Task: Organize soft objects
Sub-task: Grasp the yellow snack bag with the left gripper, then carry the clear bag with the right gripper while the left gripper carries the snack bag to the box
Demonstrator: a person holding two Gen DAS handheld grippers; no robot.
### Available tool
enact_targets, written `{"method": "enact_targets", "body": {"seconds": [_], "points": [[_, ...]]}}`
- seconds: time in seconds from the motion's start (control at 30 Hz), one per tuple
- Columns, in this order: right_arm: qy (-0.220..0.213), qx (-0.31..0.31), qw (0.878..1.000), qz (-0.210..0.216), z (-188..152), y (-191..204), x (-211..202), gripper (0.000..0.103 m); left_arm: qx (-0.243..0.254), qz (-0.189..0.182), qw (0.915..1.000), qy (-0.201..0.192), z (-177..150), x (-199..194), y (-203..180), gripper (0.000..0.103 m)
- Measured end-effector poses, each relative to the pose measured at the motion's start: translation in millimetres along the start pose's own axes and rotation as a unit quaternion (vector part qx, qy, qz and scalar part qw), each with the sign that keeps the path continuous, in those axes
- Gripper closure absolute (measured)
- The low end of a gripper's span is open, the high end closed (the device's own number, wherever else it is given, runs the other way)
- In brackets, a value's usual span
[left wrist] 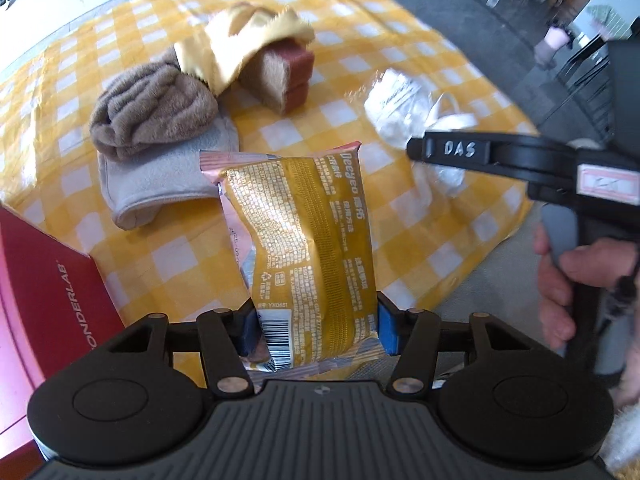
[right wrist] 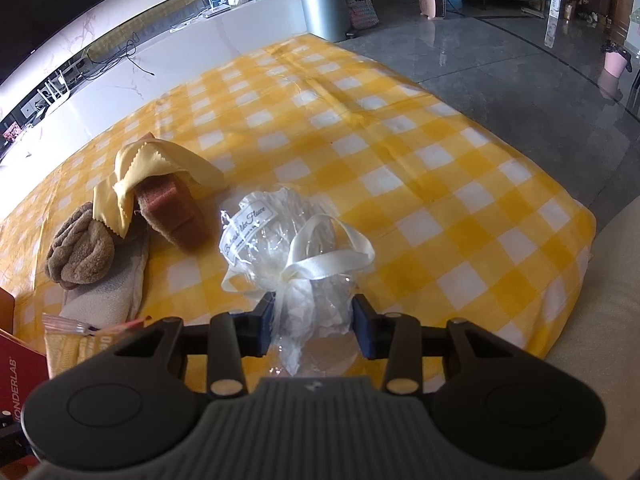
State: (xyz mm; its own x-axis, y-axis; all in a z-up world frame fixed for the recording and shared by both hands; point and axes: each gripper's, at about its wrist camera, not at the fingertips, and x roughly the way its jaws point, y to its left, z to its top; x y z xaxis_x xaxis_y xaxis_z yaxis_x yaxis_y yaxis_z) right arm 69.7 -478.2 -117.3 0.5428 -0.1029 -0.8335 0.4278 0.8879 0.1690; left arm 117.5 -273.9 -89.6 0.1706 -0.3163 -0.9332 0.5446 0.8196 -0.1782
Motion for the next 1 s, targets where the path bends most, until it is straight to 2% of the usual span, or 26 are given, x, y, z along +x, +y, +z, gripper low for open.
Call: {"method": "enact_targets", "body": {"seconds": [0.2,0.33,0.4,0.6,0.7,0.83,1.0], "points": [[-0.004,0.006,1.000,0.024,-0.4,-0.7,-3.9,0.063,-0.021,-0.018,0.9990,-0.036,-9.6,-26.5,9.7,0.039],[-0.010,0.018,0.998,0.060,0.5,-2.5,-9.7,0.063,-0.006,-0.024,0.9977,-0.064,-16.3,-29.1,11.9,0.039],[-0.013,0.021,0.997,0.076,0.4,-2.2,-12.8,0.063,-0.006,-0.028,0.9972,-0.069,-19.1,-30.6,13.6,0.039],[-0.012,0.019,0.996,0.090,0.8,1.9,-14.1,0.063,-0.028,-0.059,0.9952,-0.073,-21.4,-36.5,22.6,0.039],[-0.025,0.012,0.995,0.096,1.8,4.2,-21.2,0.063,-0.028,-0.065,0.9941,-0.082,-23.5,-50.1,24.3,0.039],[-0.052,0.016,0.991,0.126,4.1,3.8,-36.6,0.063,-0.034,-0.081,0.9915,-0.096,-28.7,-77.2,29.8,0.039],[-0.079,0.014,0.983,0.163,7.7,11.7,-56.5,0.063,-0.037,-0.102,0.9850,-0.135,-41.8,-119.7,37.8,0.039]]}}
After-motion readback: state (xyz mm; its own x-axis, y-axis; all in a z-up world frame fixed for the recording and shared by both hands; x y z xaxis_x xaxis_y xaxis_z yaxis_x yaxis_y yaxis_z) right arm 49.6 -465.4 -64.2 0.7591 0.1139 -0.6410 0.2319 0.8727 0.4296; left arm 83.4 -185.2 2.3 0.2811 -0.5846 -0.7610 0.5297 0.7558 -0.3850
